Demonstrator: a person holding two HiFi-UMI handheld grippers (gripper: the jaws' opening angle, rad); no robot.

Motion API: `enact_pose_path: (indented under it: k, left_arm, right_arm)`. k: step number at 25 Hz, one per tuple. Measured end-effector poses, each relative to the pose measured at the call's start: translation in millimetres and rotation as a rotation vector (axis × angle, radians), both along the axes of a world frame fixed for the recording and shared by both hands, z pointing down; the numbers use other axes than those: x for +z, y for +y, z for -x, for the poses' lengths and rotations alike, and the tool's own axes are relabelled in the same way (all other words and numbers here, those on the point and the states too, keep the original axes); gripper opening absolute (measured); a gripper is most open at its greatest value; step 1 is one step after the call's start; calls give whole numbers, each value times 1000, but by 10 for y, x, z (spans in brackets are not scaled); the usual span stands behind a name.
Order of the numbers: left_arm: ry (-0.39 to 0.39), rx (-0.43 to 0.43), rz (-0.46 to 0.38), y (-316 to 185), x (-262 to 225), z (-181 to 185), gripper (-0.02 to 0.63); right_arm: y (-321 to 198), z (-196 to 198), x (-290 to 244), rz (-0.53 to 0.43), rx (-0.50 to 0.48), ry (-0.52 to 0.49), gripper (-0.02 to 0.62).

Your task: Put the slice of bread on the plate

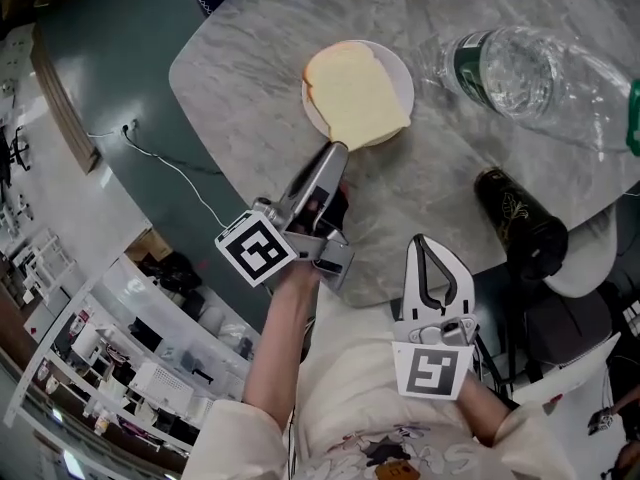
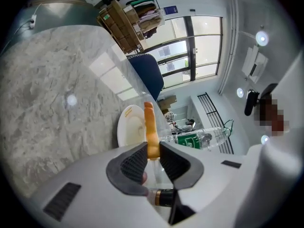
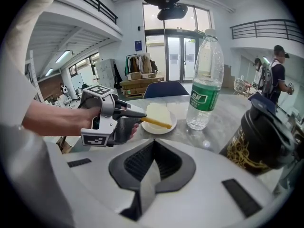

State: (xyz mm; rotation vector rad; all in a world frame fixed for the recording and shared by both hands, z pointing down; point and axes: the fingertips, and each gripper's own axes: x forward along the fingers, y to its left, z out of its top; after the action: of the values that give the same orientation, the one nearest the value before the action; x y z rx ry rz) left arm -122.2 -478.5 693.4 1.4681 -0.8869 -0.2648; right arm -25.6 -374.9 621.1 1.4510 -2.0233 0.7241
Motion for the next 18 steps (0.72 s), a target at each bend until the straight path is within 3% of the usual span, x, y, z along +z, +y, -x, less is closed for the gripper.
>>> enact_pose_path:
  k: [5, 10, 15, 18]
  left_arm:
    - [-239, 33, -47, -41, 79, 43, 86]
    - [-424, 69, -78, -61, 69, 72, 87]
    - [-711, 210, -142, -22, 61, 66, 95]
    - [-760, 259, -159, 27, 54, 11, 118]
  right_arm:
    - [38, -36, 31, 3, -33, 9, 5]
    - [23, -30, 2, -5, -38, 1, 5]
    - [45, -90, -17, -10, -37, -3, 6]
    - [62, -133, -23, -15, -35, -5, 5]
